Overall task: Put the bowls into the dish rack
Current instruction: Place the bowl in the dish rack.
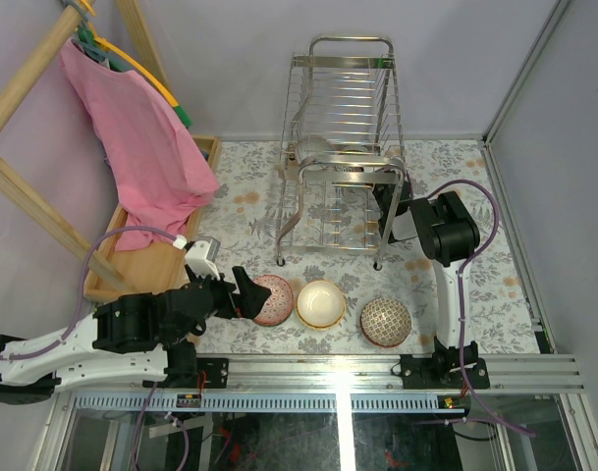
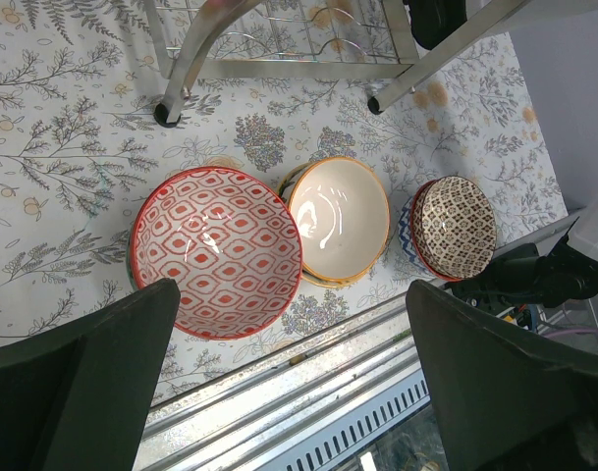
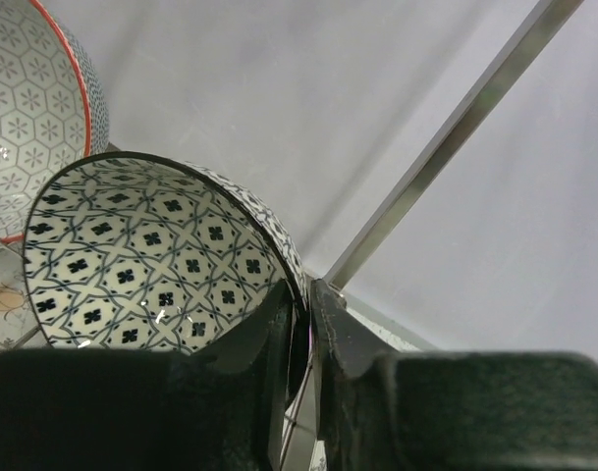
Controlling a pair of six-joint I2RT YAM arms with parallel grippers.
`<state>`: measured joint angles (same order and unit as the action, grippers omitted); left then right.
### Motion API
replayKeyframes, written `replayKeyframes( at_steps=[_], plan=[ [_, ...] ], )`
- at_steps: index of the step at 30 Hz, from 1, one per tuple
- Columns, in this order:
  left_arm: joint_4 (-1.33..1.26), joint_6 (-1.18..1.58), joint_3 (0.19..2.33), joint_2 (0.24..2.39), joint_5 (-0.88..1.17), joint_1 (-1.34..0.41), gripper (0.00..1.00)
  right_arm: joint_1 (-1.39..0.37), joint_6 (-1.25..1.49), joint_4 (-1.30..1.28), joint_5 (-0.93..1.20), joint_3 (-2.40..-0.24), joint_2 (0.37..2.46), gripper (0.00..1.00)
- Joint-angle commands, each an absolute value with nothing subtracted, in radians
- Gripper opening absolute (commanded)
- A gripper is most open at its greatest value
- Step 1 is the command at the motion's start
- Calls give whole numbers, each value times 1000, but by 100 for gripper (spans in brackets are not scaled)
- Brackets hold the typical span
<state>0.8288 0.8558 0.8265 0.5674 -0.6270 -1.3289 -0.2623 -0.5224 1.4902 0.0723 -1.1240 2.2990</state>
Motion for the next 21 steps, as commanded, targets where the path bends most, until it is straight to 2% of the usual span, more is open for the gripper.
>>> replayKeyframes(
  at_steps=[1, 3, 5, 10, 15, 21],
  plan=[
    [780, 842, 823, 572, -657, -1334, 100, -269, -514, 1568, 51, -1105, 2258, 23],
    [780, 842, 826, 575, -652, -1335, 100, -268, -509, 1568, 44, -1102, 2254, 31],
    [779, 842, 827, 578, -651, -1334, 100, -269, -502, 1571, 41, -1098, 2249, 46],
    [778, 844, 830, 584, -644, -1335, 100, -268, -477, 1571, -1, -1089, 2226, 76],
    [777, 847, 828, 586, -635, -1334, 100, -265, -391, 1564, -51, -1092, 2191, 89],
    [768, 846, 833, 590, -623, -1334, 100, -248, -224, 1384, -84, -1141, 2109, 97]
  ],
)
